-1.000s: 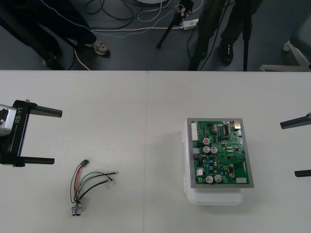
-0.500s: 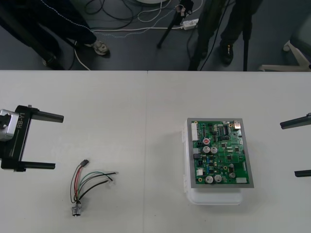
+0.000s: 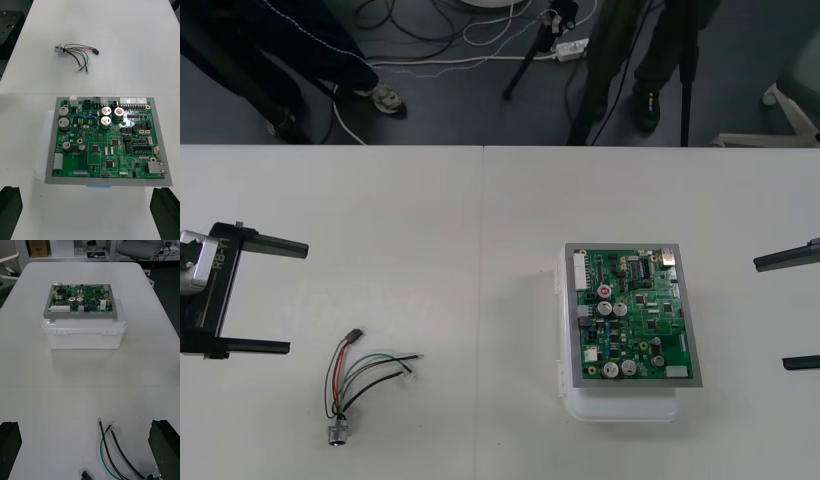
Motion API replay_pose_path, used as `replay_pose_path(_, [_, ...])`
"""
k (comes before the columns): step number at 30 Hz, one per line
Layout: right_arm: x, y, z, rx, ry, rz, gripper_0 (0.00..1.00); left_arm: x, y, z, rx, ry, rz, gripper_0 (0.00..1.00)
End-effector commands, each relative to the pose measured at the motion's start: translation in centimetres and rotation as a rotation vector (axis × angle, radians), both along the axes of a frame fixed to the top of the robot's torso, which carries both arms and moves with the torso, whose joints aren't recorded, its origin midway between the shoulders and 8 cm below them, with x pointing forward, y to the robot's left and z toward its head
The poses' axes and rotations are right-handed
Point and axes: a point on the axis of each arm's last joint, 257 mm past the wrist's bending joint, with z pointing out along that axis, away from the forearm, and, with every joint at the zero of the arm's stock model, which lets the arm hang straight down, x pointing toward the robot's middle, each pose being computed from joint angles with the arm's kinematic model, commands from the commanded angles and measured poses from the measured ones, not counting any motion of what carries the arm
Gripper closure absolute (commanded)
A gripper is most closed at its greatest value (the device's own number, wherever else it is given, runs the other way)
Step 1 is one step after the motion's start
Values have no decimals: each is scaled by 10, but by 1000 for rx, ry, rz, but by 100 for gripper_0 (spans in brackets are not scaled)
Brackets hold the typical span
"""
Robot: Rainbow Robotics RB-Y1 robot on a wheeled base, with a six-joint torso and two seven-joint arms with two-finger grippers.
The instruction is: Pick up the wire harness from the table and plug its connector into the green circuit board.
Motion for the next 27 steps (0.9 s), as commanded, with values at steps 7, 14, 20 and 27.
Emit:
replay_pose_path(7, [-14,10,-2,47,17,36,0,-8,17,-34,38,131,197,0])
replay_pose_path(14, [-16,11,-1,67,24,37,0,-12,27,-52,65,133,283,0])
replay_pose_path(20, [-12,14,-1,148,32,-4,0,-24,27,-70,81,197,379,0])
replay_pose_path(27, [3,18,4,303,19,-71,0,-32,29,-92,117,231,476,0])
